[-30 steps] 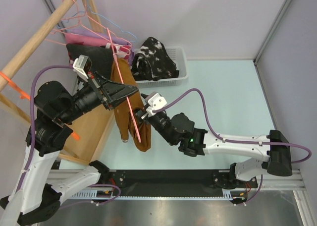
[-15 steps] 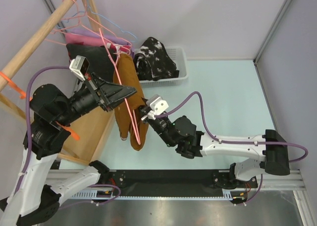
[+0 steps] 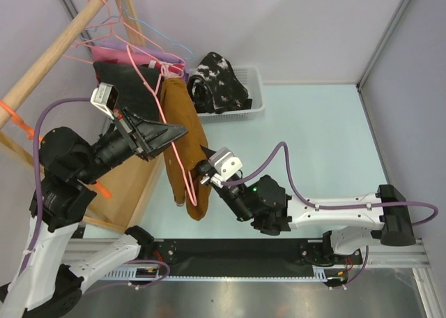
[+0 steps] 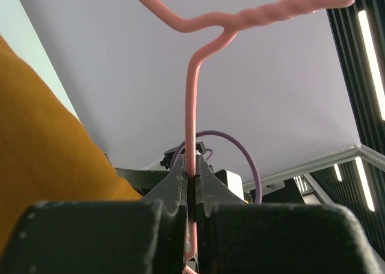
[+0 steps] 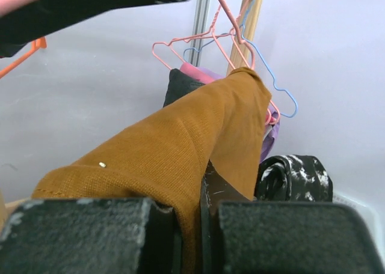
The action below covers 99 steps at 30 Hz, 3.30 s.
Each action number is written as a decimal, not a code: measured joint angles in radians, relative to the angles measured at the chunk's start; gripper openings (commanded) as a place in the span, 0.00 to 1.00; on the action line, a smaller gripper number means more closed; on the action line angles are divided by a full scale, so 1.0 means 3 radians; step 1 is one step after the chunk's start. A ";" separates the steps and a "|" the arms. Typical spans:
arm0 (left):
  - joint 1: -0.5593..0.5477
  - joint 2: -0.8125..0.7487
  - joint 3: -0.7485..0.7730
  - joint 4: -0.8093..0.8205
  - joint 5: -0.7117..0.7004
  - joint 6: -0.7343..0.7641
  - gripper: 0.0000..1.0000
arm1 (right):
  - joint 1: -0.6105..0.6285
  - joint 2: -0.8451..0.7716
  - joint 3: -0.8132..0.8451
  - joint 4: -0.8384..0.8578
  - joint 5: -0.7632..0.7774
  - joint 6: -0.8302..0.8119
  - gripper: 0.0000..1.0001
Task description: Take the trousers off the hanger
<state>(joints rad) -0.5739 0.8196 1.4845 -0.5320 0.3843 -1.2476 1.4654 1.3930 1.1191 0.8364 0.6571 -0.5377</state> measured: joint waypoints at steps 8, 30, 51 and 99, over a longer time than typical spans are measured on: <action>0.0000 0.0060 0.0201 -0.0215 -0.0130 0.0128 0.00 | 0.0088 -0.0037 0.0019 -0.0153 0.0177 -0.0315 0.00; 0.0000 -0.0132 -0.0314 -0.0426 -0.0762 0.0600 0.00 | 0.0186 -0.0303 0.0577 -0.0661 0.0483 -0.0432 0.00; 0.0000 -0.0482 -0.1050 -0.0596 -0.1002 0.1017 0.00 | -0.0534 -0.0322 0.1530 -0.1344 0.0312 -0.0440 0.00; 0.0000 -0.0389 -0.0833 -0.0551 -0.1200 0.2363 0.00 | -0.2766 0.4049 0.4515 -0.1816 -0.1419 0.0633 0.13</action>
<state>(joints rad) -0.5739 0.7029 1.2346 -0.6971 0.0242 -0.5388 0.6357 2.6076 2.4737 0.2916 0.2314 -0.3477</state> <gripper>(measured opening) 0.036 0.069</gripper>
